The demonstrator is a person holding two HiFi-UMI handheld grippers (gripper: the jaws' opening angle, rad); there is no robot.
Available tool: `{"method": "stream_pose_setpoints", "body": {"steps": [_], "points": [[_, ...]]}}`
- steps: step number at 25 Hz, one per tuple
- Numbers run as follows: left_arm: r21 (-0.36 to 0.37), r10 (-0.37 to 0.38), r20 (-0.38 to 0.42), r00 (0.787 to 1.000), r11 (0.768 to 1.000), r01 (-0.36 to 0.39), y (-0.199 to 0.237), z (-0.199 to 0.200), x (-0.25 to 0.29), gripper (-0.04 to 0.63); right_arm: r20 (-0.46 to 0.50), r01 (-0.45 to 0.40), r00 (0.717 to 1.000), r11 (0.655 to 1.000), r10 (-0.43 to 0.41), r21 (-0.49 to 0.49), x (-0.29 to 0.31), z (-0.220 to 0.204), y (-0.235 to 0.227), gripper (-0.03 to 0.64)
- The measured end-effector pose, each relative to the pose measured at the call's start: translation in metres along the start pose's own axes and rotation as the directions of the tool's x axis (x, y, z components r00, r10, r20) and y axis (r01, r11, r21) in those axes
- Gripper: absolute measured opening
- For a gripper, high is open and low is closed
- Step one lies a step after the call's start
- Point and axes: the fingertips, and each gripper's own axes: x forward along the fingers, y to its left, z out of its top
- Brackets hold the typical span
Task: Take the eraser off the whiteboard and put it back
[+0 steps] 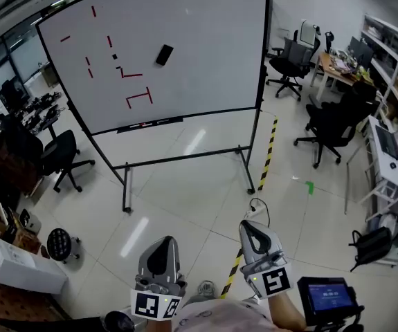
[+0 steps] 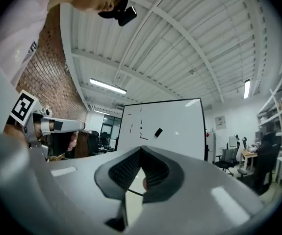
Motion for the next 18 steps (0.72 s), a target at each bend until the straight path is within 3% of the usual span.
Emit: {"method": "stream_pose_setpoints", "body": {"steps": [4,7,9,13,18], "points": [[-0.032,-0.024,-0.049,0.999,0.999,0.022,0.029,-0.01,0.03,0.005,-0.022,0.011,1.0,1.0,-0.011,0.003,0.049,0.008,0.018,0.003],[-0.06,0.007,-0.074,0.997,0.998,-0.011,0.051,-0.023,0.068,0.003,-0.087,0.01,0.996,0.999,-0.013,-0.033,0.092,0.004,0.02,0.003],[-0.062,0.005,-0.086,0.996,0.998,-0.01,0.059,-0.029,0.1,0.005,-0.084,0.017,0.996,0.998,-0.022,-0.059,0.126,0.005,0.015,0.003],[-0.063,-0.019,-0.086,0.996,0.998,0.013,0.063,-0.043,0.145,0.003,-0.084,0.01,0.996,1.0,-0.012,-0.019,0.168,0.006,0.001,0.003],[-0.039,0.017,-0.105,0.994,0.999,-0.021,0.077,-0.068,0.201,0.003,-0.064,-0.01,0.998,1.0,0.009,-0.007,0.214,-0.006,-0.042,0.004]]}}
